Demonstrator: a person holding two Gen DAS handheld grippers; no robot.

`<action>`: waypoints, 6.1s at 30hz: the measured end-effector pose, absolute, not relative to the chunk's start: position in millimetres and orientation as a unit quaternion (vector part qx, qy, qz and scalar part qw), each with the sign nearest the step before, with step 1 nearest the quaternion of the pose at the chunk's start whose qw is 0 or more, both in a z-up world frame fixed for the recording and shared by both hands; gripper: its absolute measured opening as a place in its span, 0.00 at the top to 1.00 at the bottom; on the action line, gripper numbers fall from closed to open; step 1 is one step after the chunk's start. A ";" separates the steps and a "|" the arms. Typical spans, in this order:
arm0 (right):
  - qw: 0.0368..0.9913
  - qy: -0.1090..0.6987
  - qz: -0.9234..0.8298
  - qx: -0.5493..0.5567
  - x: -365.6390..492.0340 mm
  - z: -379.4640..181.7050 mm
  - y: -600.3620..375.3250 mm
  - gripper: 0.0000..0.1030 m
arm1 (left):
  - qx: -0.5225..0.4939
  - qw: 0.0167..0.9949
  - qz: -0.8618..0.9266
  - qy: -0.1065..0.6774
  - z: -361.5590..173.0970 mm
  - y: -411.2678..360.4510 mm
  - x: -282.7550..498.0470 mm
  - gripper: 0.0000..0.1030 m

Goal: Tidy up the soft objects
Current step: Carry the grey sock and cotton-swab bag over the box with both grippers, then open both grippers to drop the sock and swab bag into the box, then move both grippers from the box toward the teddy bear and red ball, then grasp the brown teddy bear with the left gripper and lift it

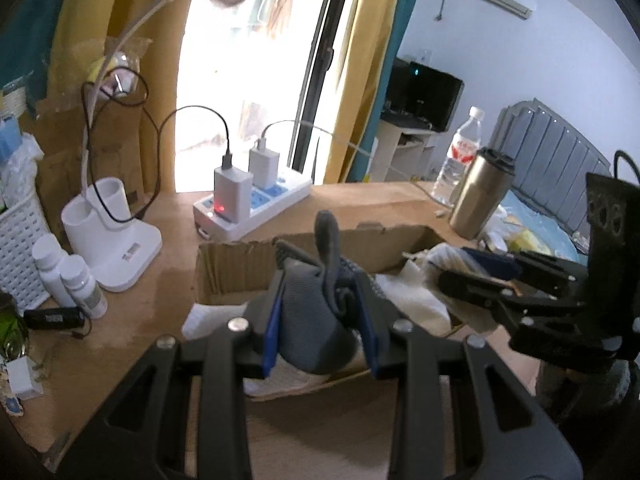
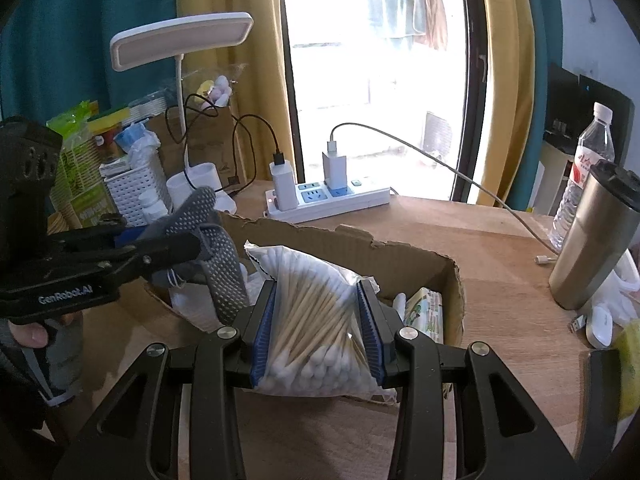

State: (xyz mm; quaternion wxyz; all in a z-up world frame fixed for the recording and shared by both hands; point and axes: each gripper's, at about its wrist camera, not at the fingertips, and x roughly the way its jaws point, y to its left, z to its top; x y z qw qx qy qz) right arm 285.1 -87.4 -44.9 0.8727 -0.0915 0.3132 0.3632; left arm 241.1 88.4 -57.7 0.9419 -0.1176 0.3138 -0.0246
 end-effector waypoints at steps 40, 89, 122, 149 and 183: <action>0.869 0.358 0.328 -0.090 317.4 -81.0 -77.0 0.43 | -0.135 0.919 -0.032 0.368 -94.3 83.5 270.4 0.45; 0.898 0.313 0.302 -0.070 246.4 -47.2 -138.5 0.35 | -0.110 0.945 -0.042 0.305 -42.8 44.0 193.4 0.33; 0.901 0.309 0.294 -0.074 170.5 -57.5 -158.8 0.35 | -0.116 0.940 -0.055 0.315 -62.0 22.4 113.0 0.33; 0.902 0.322 0.283 -0.056 107.3 -80.7 -193.4 0.35 | -0.103 0.925 -0.060 0.361 -98.6 -7.8 57.5 0.33; 0.889 0.350 0.287 -0.064 102.1 -105.6 -188.2 0.35 | -0.052 0.908 -0.050 0.413 -139.1 -17.2 59.8 0.63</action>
